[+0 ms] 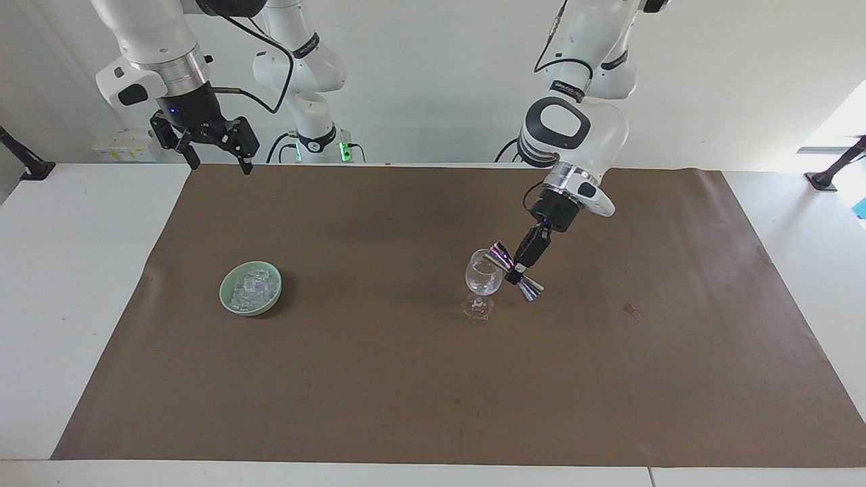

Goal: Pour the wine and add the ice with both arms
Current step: 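Carry the jigger back with the left gripper while the right gripper grasps ice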

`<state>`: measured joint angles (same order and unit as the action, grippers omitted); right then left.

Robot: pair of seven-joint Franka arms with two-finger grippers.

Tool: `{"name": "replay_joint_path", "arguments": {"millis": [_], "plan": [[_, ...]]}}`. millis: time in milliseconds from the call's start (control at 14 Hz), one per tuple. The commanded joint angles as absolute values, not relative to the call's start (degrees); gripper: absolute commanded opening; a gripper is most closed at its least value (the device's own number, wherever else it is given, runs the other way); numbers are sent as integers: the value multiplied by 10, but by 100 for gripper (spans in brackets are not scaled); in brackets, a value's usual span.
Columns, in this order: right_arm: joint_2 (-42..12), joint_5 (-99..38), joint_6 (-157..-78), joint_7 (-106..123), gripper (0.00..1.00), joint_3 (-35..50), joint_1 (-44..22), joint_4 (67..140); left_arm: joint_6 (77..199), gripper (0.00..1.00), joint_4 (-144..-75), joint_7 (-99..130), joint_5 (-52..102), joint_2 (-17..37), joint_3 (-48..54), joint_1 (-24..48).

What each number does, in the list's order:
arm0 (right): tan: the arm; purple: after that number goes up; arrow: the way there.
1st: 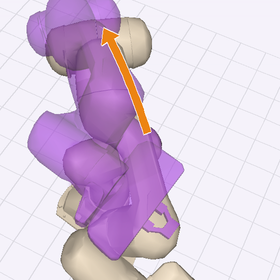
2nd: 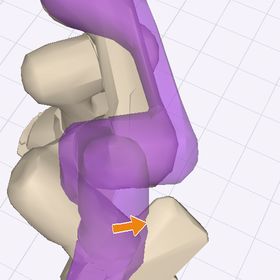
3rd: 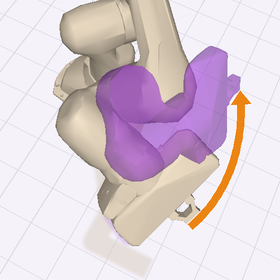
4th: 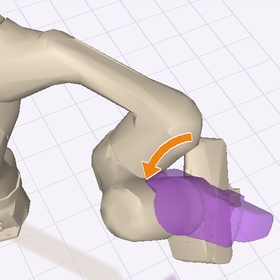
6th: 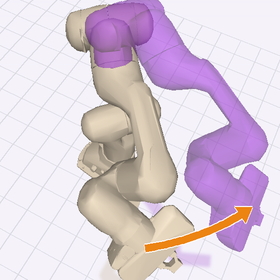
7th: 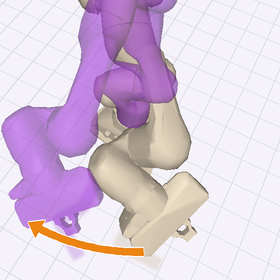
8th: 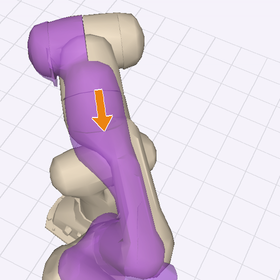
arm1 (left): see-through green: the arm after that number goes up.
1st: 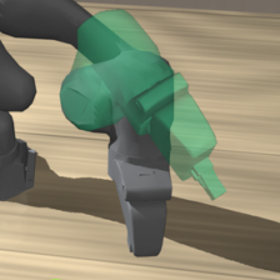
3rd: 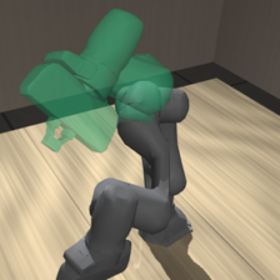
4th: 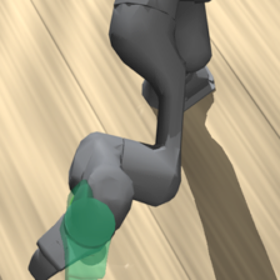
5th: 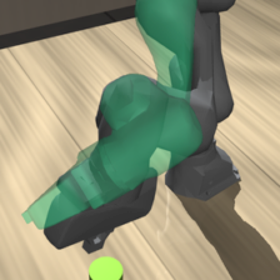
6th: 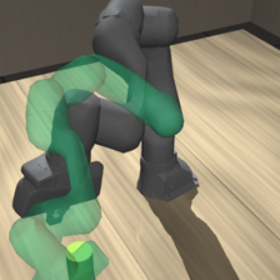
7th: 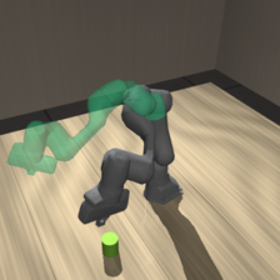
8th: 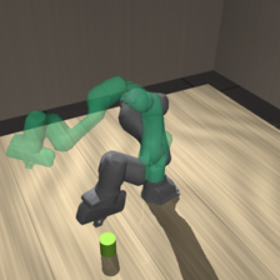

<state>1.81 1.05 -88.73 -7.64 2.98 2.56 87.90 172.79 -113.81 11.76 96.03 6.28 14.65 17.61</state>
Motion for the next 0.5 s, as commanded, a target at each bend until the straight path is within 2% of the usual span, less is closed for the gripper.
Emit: {"name": "replay_joint_path", "arguments": {"millis": [0,215,430], "plan": [[47,-2,-961,-79,100,33,31,947,1729,0,-1174,202,962,26,144,172],[84,-2,-1051,-85,100,32,34,1065,1678,0,-1219,298,962,-10,142,144],[105,-2,-1160,-81,100,32,34,1148,1607,0,-1254,417,961,-35,139,93]]}}
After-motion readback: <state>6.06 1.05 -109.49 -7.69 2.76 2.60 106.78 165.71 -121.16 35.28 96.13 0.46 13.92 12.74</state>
